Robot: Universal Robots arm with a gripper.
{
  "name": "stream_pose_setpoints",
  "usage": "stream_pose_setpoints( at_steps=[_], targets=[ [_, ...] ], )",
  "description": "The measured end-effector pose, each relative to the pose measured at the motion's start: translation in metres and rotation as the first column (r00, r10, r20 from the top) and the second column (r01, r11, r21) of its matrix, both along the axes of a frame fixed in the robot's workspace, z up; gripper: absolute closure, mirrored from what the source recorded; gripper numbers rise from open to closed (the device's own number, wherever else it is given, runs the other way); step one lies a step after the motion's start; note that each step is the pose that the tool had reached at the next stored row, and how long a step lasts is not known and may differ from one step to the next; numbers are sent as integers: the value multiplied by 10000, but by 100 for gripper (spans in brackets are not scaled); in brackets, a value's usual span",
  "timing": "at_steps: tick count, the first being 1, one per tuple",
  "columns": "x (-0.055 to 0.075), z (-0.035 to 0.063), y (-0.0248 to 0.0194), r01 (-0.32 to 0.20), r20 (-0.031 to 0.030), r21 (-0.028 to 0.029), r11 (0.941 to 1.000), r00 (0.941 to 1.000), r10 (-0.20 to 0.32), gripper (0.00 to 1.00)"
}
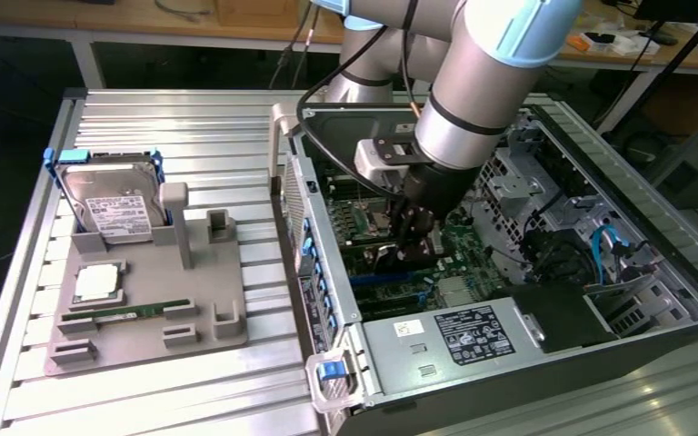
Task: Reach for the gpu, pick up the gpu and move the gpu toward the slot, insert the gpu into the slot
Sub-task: 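Insert the gpu into the slot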
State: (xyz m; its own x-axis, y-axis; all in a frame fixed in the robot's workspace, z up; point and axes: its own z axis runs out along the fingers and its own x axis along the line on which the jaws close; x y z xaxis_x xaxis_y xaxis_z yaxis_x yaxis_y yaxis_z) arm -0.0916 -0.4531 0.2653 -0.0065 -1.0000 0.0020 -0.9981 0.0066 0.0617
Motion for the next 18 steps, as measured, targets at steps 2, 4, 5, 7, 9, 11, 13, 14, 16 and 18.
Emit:
stream_pose_setpoints(
  at_steps=[2, 4, 5, 7, 9, 11, 13, 14, 16, 18],
  targets=[
    [-4, 0, 0, 10, 1, 0, 10000, 10000, -10, 73],
    [-8, -1, 0, 38, 2, -1, 10000, 10000, -38, 73],
    [-9, -1, 0, 46, 2, 0, 10000, 10000, -46, 73],
    [-12, -2, 0, 60, 3, -1, 10000, 10000, -60, 73],
    [-13, -2, 0, 116, 4, 0, 9999, 9999, -116, 73],
    [-13, -2, 0, 233, 8, -1, 9997, 9997, -233, 73],
    [-14, -2, 0, 317, 7, -1, 9995, 9995, -317, 73],
    [-15, -2, 0, 320, 7, 0, 9995, 9995, -320, 73],
    [-15, -2, 0, 321, 7, 0, 9995, 9995, -321, 73],
    [-15, -4, -1, 321, 7, -1, 9995, 9995, -321, 73]
  ],
)
